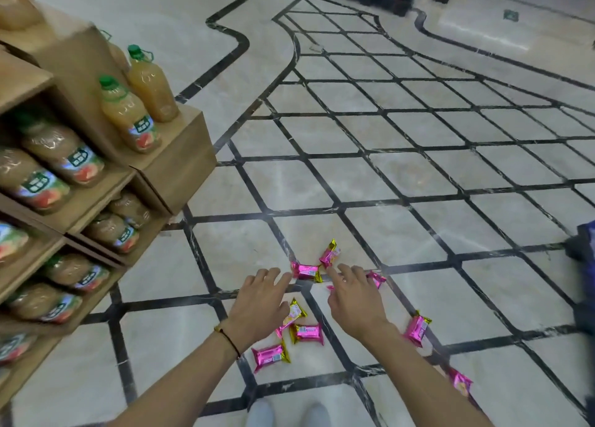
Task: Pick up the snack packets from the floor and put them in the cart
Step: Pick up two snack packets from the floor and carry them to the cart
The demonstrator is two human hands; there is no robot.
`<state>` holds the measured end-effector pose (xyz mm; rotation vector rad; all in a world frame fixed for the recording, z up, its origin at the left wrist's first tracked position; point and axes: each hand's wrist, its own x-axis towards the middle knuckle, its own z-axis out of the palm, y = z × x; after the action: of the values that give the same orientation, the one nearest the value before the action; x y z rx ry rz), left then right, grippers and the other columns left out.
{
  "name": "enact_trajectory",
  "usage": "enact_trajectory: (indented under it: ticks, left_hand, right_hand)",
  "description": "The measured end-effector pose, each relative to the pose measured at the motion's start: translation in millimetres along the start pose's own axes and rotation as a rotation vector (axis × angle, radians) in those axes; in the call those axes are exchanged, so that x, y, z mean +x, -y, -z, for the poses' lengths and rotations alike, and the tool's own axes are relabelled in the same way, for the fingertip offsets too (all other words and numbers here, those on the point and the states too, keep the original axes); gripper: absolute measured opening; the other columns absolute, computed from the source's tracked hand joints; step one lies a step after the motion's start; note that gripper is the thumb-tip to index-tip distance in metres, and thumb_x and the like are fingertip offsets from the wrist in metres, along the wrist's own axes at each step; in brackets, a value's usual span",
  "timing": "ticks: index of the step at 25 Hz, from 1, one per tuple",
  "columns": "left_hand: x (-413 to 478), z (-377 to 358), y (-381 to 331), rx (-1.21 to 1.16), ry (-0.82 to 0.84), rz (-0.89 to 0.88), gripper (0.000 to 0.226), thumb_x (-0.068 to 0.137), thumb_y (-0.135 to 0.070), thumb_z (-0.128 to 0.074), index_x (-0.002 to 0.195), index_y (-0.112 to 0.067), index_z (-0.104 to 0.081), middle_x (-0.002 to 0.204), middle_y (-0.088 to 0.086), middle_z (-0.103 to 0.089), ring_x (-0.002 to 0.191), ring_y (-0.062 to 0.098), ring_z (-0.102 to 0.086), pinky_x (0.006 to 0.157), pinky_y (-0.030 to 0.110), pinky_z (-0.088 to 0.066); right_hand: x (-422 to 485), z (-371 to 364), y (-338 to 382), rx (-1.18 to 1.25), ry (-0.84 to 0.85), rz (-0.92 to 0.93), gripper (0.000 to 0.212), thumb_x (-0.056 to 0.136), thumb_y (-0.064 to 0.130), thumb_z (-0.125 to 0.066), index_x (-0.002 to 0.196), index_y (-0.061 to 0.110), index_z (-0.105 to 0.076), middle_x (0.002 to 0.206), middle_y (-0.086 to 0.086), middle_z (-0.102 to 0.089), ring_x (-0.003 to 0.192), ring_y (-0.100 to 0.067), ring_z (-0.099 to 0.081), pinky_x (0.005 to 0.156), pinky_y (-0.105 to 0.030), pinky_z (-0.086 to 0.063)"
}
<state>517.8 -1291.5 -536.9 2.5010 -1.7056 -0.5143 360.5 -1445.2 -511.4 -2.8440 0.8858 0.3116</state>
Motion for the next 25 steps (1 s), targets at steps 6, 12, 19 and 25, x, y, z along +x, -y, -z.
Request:
enact_trajectory:
  ticks: [6, 12, 19, 25]
  left_hand:
    - [28.4, -179.6, 40.5, -0.047, 0.107, 0.045, 0.061, 0.091, -0.037, -0.056, 0.147, -0.023, -0.039, 0.146, 0.008, -0.047, 0.132, 0.033, -0.046, 0.106, 0.048, -0.040]
    - [43.1, -359.2, 73.5, 0.032, 0.252, 0.084, 0.066, 0.094, -0.035, -0.059, 0.151, -0.021, -0.030, 0.152, 0.010, -0.039, 0.133, 0.034, -0.041, 0.107, 0.047, -0.037]
    - [63.4, -507.1, 106.4, -0.024, 0.490, -0.009, 0.096, 0.084, -0.051, -0.068, 0.155, -0.032, -0.006, 0.153, 0.010, -0.029, 0.133, 0.038, -0.034, 0.105, 0.054, -0.032]
    - [62.8, -579.6, 108.7, -0.014, 0.514, 0.010, 0.093, 0.084, -0.027, -0.069, 0.152, -0.029, -0.007, 0.143, 0.009, -0.036, 0.123, 0.037, -0.041, 0.095, 0.050, -0.037]
  right_hand:
    - [46.1, -176.5, -14.9, -0.035, 0.098, 0.059, 0.051, 0.084, 0.020, -0.057, 0.135, 0.020, -0.052, 0.130, -0.010, -0.060, 0.120, -0.038, -0.053, 0.085, -0.049, -0.052]
    - [68.2, -360.6, -29.9, -0.069, 0.237, 0.133, 0.056, 0.088, 0.040, -0.051, 0.141, 0.024, -0.044, 0.140, -0.007, -0.052, 0.127, -0.033, -0.046, 0.095, -0.049, -0.045]
    - [103.1, -505.2, -63.6, -0.054, 0.398, 0.180, 0.069, 0.086, 0.054, -0.048, 0.148, 0.028, -0.029, 0.151, 0.000, -0.038, 0.139, -0.027, -0.032, 0.108, -0.043, -0.029]
    - [121.0, -584.3, -69.9, -0.119, 0.414, 0.245, 0.067, 0.093, 0.044, -0.056, 0.149, 0.021, -0.028, 0.150, -0.004, -0.039, 0.137, -0.029, -0.034, 0.114, -0.044, -0.028]
